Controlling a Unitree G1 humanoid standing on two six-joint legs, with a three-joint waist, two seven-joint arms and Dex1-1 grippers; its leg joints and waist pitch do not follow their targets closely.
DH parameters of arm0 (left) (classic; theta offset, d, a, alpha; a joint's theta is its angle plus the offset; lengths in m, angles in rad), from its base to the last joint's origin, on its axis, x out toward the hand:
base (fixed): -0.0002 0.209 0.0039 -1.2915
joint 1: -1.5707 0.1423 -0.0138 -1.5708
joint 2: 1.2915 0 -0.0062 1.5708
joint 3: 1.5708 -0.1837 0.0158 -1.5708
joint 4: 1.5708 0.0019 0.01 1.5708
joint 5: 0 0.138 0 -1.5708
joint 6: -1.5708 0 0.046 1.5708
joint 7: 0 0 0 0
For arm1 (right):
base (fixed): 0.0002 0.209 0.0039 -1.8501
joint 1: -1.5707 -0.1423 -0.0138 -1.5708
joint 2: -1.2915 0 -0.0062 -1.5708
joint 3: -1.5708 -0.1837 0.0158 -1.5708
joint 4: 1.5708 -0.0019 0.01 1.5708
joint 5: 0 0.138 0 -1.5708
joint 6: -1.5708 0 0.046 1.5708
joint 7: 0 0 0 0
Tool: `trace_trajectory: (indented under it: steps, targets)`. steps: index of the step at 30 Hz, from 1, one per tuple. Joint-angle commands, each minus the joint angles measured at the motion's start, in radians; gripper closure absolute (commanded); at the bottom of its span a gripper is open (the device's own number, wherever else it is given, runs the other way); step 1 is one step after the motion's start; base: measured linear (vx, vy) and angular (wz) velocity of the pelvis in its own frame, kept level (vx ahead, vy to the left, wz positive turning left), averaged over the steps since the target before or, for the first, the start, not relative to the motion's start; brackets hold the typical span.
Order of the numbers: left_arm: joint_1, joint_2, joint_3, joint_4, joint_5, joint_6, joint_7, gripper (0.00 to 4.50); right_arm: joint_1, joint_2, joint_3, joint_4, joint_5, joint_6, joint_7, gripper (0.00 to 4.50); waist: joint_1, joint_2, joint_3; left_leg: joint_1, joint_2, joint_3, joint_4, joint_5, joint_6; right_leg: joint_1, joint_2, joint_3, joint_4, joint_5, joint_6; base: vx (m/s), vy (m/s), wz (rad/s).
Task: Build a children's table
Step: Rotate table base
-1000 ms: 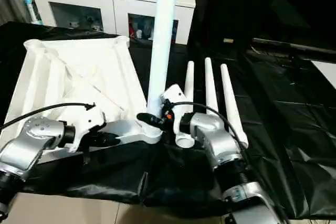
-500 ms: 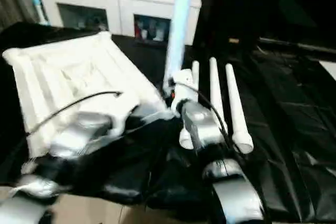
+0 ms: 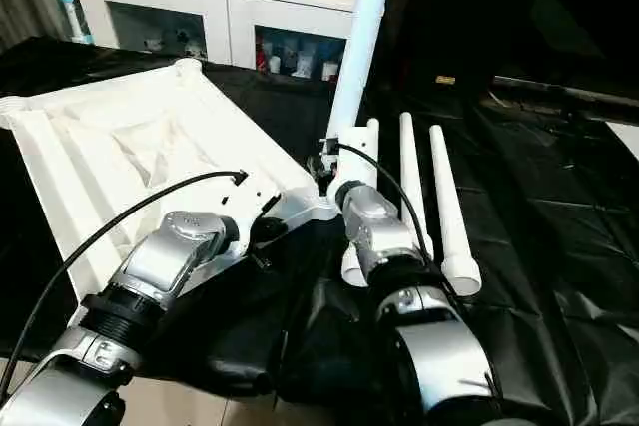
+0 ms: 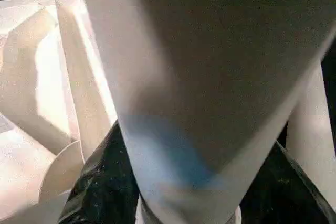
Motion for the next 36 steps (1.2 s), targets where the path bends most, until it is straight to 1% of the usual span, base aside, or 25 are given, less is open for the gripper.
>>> trace_trajectory:
  steps: [1, 3, 4, 6, 9, 10, 11, 13, 15, 16, 17, 18, 19, 20, 21, 23, 25, 27, 28, 31, 32, 33, 34, 35, 36]
  targets:
    - [-0.026, -0.023, 0.002, 0.027, 0.010, 0.004, 0.071, 4.50, 0.045, 0.092, 0.028, 0.108, 0.019, 0.061, 0.049, 2.63, -0.005, 0.015, -0.026, 0.001, 0.059, -0.028, -0.088, -0.374, -0.015, 0.003, -0.098, 0.060, -0.108, -0.391, -0.112, 0.000, 0.000, 0.00]
    - [-0.025, -0.022, 0.002, 0.026, 0.009, 0.002, 0.068, 4.50, 0.043, 0.092, 0.035, 0.106, 0.013, 0.051, 0.061, 2.63, -0.005, 0.015, -0.026, 0.002, 0.059, -0.029, -0.089, -0.380, -0.015, 0.002, -0.098, 0.060, -0.109, -0.397, -0.109, 0.000, 0.000, 0.00]
    - [-0.024, -0.021, 0.002, 0.025, 0.009, 0.002, 0.066, 4.50, 0.042, 0.091, 0.043, 0.106, 0.006, 0.044, 0.070, 2.63, -0.005, 0.016, -0.028, 0.004, 0.059, -0.029, -0.090, -0.378, -0.015, 0.002, -0.097, 0.059, -0.109, -0.389, -0.109, 0.000, 0.000, 0.00]
    - [-0.022, -0.020, 0.002, 0.022, 0.007, 0.001, 0.063, 4.50, 0.042, 0.091, 0.050, 0.105, -0.001, 0.035, 0.078, 2.63, -0.005, 0.014, -0.029, 0.000, 0.060, -0.028, -0.092, -0.356, -0.013, 0.006, -0.096, 0.059, -0.108, -0.352, -0.114, 0.000, 0.000, 0.00]
    - [-0.021, -0.019, 0.000, 0.020, 0.007, -0.001, 0.060, 4.50, 0.038, 0.093, 0.044, 0.109, 0.004, 0.031, 0.090, 2.63, -0.005, 0.014, -0.027, 0.002, 0.060, -0.026, -0.093, -0.359, -0.010, 0.004, -0.097, 0.060, -0.109, -0.348, -0.121, 0.000, 0.000, 0.00]
    - [-0.021, -0.019, 0.000, 0.020, 0.007, -0.001, 0.060, 4.50, 0.036, 0.093, 0.042, 0.112, 0.005, 0.030, 0.092, 2.28, -0.005, 0.014, -0.027, 0.002, 0.060, -0.026, -0.093, -0.364, -0.011, 0.003, -0.097, 0.060, -0.110, -0.355, -0.120, 0.000, 0.000, 0.00]
    - [-0.021, -0.019, 0.000, 0.021, 0.007, -0.002, 0.059, 4.50, 0.033, 0.093, 0.039, 0.115, 0.001, 0.027, 0.096, 2.28, -0.005, 0.012, -0.027, 0.002, 0.060, -0.026, -0.093, -0.363, -0.010, 0.004, -0.098, 0.060, -0.110, -0.360, -0.119, 0.000, 0.000, 0.00]
    - [-0.023, -0.018, 0.001, 0.023, 0.006, -0.005, 0.058, 4.50, 0.029, 0.093, 0.034, 0.121, -0.005, 0.021, 0.100, 1.90, -0.006, 0.013, -0.026, 0.002, 0.061, -0.027, -0.094, -0.366, -0.009, 0.003, -0.099, 0.060, -0.111, -0.371, -0.117, 0.000, 0.000, 0.00]
    - [-0.023, -0.017, 0.001, 0.024, 0.006, -0.007, 0.056, 4.50, 0.026, 0.093, 0.033, 0.122, -0.008, 0.017, 0.104, 1.81, -0.006, 0.013, -0.025, 0.001, 0.060, -0.027, -0.094, -0.373, -0.007, 0.002, -0.099, 0.061, -0.113, -0.388, -0.114, 0.000, 0.000, 0.00]
    - [-0.022, -0.015, 0.000, 0.022, 0.006, -0.010, 0.053, 4.50, 0.025, 0.092, 0.034, 0.122, -0.009, 0.013, 0.110, 1.71, -0.007, 0.013, -0.026, -0.001, 0.061, -0.028, -0.095, -0.365, -0.007, 0.004, -0.100, 0.061, -0.113, -0.386, -0.115, 0.000, 0.000, 0.00]
    - [-0.022, -0.015, 0.000, 0.022, 0.006, -0.010, 0.053, 4.50, 0.025, 0.092, 0.034, 0.122, -0.009, 0.013, 0.111, 1.58, -0.010, 0.012, -0.028, -0.008, 0.061, -0.030, -0.097, -0.342, -0.008, 0.011, -0.099, 0.059, -0.108, -0.359, -0.116, 0.000, 0.000, 0.00]
    - [-0.021, -0.013, 0.000, 0.021, 0.005, -0.011, 0.052, 4.50, 0.025, 0.091, 0.035, 0.121, -0.010, 0.012, 0.113, 1.47, -0.012, 0.012, -0.029, -0.011, 0.061, -0.030, -0.097, -0.332, -0.007, 0.013, -0.098, 0.058, -0.107, -0.346, -0.117, 0.000, 0.000, 0.00]
    - [-0.020, -0.011, -0.001, 0.017, 0.005, -0.012, 0.049, 4.50, 0.024, 0.089, 0.039, 0.119, -0.014, 0.007, 0.121, 1.35, -0.014, 0.013, -0.029, -0.012, 0.061, -0.029, -0.096, -0.321, -0.003, 0.012, -0.099, 0.058, -0.107, -0.332, -0.120, 0.000, 0.000, 0.00]
    - [-0.020, -0.010, -0.001, 0.016, 0.005, -0.012, 0.048, 4.50, 0.024, 0.089, 0.040, 0.119, -0.016, 0.005, 0.124, 1.35, -0.015, 0.011, -0.029, -0.007, 0.061, -0.026, -0.093, -0.315, 0.001, 0.009, -0.099, 0.060, -0.107, -0.316, -0.129, 0.000, 0.000, 0.00]
    - [-0.019, -0.010, -0.001, 0.015, 0.005, -0.012, 0.048, 4.50, 0.024, 0.088, 0.042, 0.118, -0.017, 0.003, 0.127, 1.28, -0.015, 0.012, -0.029, -0.006, 0.061, -0.024, -0.092, -0.312, 0.004, 0.008, -0.099, 0.061, -0.107, -0.310, -0.135, 0.000, 0.000, 0.00]
    - [-0.018, -0.006, -0.003, 0.011, 0.005, -0.015, 0.042, 4.50, 0.023, 0.086, 0.042, 0.116, -0.018, 0.001, 0.131, 1.08, -0.016, 0.012, -0.030, -0.007, 0.062, -0.023, -0.092, -0.295, 0.010, 0.011, -0.099, 0.060, -0.105, -0.288, -0.147, 0.000, 0.000, 0.00]
    - [-0.008, 0.009, -0.010, -0.013, 0.005, -0.024, 0.022, 4.50, 0.024, 0.071, 0.049, 0.100, -0.024, -0.010, 0.160, 0.82, -0.016, 0.012, -0.033, -0.012, 0.062, -0.022, -0.091, -0.245, 0.021, 0.017, -0.097, 0.060, -0.097, -0.220, -0.159, 0.000, 0.000, 0.00]
    - [-0.006, 0.010, -0.009, -0.016, 0.005, -0.024, 0.020, 4.50, 0.024, 0.068, 0.049, 0.100, -0.026, -0.011, 0.168, 0.74, -0.018, 0.012, -0.035, -0.014, 0.062, -0.020, -0.088, -0.211, 0.030, 0.019, -0.096, 0.059, -0.092, -0.162, -0.173, 0.000, 0.000, 0.00]
    - [-0.005, 0.011, -0.010, -0.018, 0.005, -0.024, 0.019, 4.50, 0.024, 0.066, 0.050, 0.098, -0.027, -0.012, 0.170, 0.53, -0.018, 0.013, -0.036, -0.013, 0.062, -0.019, -0.086, -0.196, 0.035, 0.019, -0.095, 0.058, -0.089, -0.133, -0.183, 0.000, 0.000, 0.00]
    - [0.010, 0.031, -0.023, -0.042, 0.003, -0.046, -0.011, 4.50, 0.032, 0.042, 0.056, 0.066, -0.034, -0.025, 0.191, 0.39, -0.019, 0.012, -0.036, -0.018, 0.062, -0.017, -0.084, -0.176, 0.046, 0.023, -0.096, 0.057, -0.087, -0.109, -0.196, 0.000, 0.000, 0.00]
    - [0.015, 0.038, -0.026, -0.049, 0.002, -0.048, -0.021, 4.50, 0.034, 0.034, 0.058, 0.054, -0.036, -0.028, 0.196, 0.34, -0.020, 0.014, -0.035, -0.015, 0.062, -0.017, -0.083, -0.173, 0.047, 0.022, -0.095, 0.057, -0.086, -0.106, -0.201, 0.000, 0.000, 0.00]
    - [0.015, 0.038, -0.026, -0.049, 0.002, -0.048, -0.021, 4.50, 0.034, 0.034, 0.058, 0.054, -0.036, -0.028, 0.196, 0.16, -0.021, 0.014, -0.035, -0.015, 0.062, -0.016, -0.083, -0.172, 0.048, 0.022, -0.095, 0.057, -0.086, -0.104, -0.203, 0.000, 0.000, 0.00]
    - [0.032, 0.058, -0.038, -0.071, -0.006, -0.081, -0.059, 4.50, 0.037, 0.017, 0.059, 0.028, -0.039, -0.034, 0.205, 0.16, -0.020, 0.015, -0.037, -0.015, 0.062, -0.017, -0.081, -0.162, 0.050, 0.024, -0.096, 0.058, -0.084, -0.088, -0.207, 0.000, 0.000, 0.00]
    - [0.033, 0.059, -0.039, -0.072, -0.007, -0.082, -0.061, 4.50, 0.037, 0.016, 0.059, 0.026, -0.039, -0.034, 0.206, 0.16, -0.021, 0.015, -0.037, -0.016, 0.062, -0.015, -0.081, -0.157, 0.053, 0.024, -0.096, 0.058, -0.083, -0.077, -0.210, 0.000, 0.000, 0.00]
    - [0.058, 0.101, -0.055, -0.099, -0.010, -0.128, -0.113, 4.50, 0.044, -0.008, 0.064, -0.022, -0.037, -0.030, 0.240, 0.16, -0.022, 0.020, -0.037, -0.015, 0.062, -0.014, -0.079, -0.147, 0.055, 0.025, -0.096, 0.058, -0.081, -0.057, -0.218, 0.000, 0.000, 0.00]
